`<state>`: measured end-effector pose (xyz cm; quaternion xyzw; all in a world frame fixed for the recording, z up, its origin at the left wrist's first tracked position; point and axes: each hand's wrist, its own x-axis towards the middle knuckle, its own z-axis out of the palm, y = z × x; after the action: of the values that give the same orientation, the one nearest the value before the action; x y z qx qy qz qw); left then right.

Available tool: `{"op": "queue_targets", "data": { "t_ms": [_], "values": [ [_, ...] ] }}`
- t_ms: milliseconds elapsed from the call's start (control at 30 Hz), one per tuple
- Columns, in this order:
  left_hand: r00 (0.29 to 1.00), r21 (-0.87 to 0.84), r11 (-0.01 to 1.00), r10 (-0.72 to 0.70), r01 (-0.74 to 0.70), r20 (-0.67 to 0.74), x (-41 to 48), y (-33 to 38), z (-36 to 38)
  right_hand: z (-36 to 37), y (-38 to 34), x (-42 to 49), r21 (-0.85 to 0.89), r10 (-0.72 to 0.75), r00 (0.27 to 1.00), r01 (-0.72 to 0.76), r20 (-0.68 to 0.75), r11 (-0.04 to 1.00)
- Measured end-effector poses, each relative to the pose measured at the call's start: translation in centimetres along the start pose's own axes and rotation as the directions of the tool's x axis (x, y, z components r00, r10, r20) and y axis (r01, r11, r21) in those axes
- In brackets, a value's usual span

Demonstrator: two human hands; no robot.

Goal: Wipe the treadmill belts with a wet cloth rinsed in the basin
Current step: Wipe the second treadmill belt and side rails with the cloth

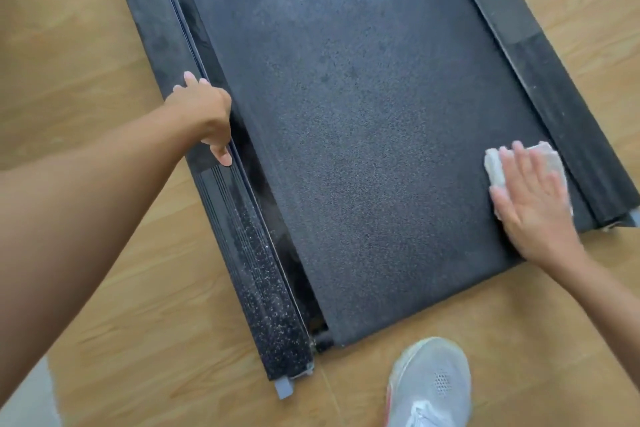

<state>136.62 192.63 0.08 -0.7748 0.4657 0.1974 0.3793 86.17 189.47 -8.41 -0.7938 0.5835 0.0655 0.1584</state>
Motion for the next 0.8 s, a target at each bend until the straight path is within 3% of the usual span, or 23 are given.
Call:
{"op": "queue_targets", "data": {
  "t_ms": [167,233,367,500,633,700,800],
  "values": [
    [1.000,-0.016,1.000,-0.024,0.024,0.015,1.0,0.0,0.4,1.1,-1.1,-3.5,0.110,0.210,0.976,-0.203,-0.054,0.973],
    [0.999,-0.032,0.999,-0.033,0.033,0.020,1.3,0.0,0.6,3.4,-4.6,-7.2,0.096,0.191,0.980,-0.185,-0.060,0.978],
    [0.999,-0.016,0.999,-0.038,0.038,0.025,1.7,0.2,0.7,6.6,-13.9,-12.3,0.010,-0.218,0.976,0.218,0.001,0.976],
    [0.998,-0.004,0.999,-0.052,0.052,0.018,1.7,0.0,0.8,9.1,-21.2,-16.9,-0.073,-0.661,0.745,0.667,0.090,0.742],
    [0.998,0.041,0.998,-0.054,0.053,0.015,2.0,0.4,0.7,8.0,-16.4,-14.8,-0.118,-0.800,0.592,0.805,0.099,0.581],
    [0.997,0.038,0.996,-0.077,0.076,0.019,2.3,0.5,0.8,6.6,-11.4,-12.7,-0.176,-0.783,0.618,0.781,0.076,0.599],
    [0.992,0.082,0.992,-0.104,0.099,0.065,2.2,0.8,0.5,4.4,-3.1,-8.7,-0.176,-0.541,0.839,0.526,-0.051,0.832]
  ]
}}
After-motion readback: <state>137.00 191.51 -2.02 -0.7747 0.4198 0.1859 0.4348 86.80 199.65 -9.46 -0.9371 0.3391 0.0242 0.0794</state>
